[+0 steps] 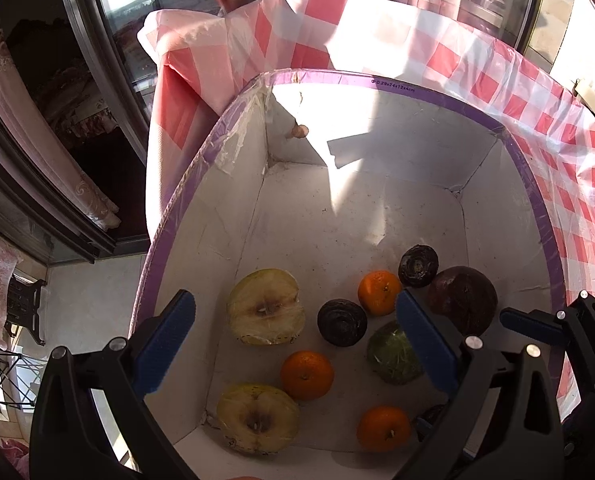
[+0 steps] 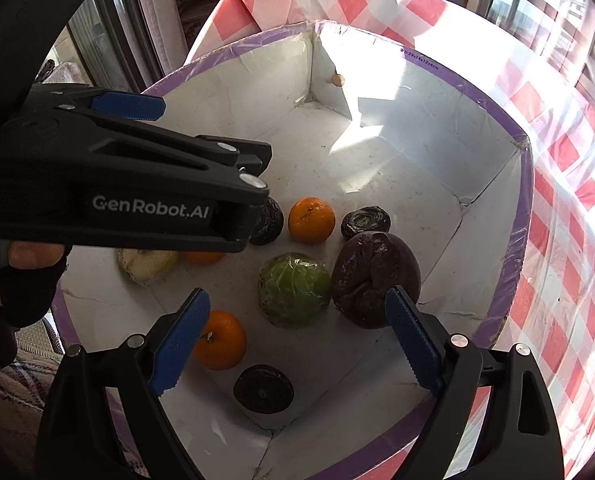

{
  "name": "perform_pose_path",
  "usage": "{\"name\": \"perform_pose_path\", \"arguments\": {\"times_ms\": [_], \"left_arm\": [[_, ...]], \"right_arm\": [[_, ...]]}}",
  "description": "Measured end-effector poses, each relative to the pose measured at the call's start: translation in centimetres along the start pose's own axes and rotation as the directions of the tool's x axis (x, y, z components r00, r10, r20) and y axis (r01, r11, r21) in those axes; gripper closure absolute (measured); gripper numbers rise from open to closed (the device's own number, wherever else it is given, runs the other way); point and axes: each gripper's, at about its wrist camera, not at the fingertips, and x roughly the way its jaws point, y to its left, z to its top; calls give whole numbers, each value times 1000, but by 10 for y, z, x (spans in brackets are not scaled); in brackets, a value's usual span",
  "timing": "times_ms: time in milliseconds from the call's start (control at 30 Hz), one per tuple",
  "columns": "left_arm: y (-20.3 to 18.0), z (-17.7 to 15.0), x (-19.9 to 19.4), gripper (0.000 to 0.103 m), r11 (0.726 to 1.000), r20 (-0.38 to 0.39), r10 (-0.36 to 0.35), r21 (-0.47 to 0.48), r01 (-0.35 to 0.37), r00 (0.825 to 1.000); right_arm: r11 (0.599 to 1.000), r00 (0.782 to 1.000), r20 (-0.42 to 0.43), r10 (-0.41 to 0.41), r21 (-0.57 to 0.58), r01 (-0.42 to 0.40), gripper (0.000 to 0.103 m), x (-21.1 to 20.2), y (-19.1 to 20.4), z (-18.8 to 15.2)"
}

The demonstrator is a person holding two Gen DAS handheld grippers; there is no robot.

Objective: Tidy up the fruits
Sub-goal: 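Release both small dark fruits into the box from both grippers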

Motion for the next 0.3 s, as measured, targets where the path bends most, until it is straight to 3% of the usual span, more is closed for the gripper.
{"name": "perform_pose_path", "arguments": {"times_ms": [167,300], "left_arm": [[0,-1,1,3,1000,-36,14,-13,-15,999],[-9,7,-21,3,990,62,138,-13,-138,988]], "right_arm": [[999,999,8,39,-15,-39,17,-1,2,0],[993,989,92,116,-17,-115,17,-16,-5,0]]}}
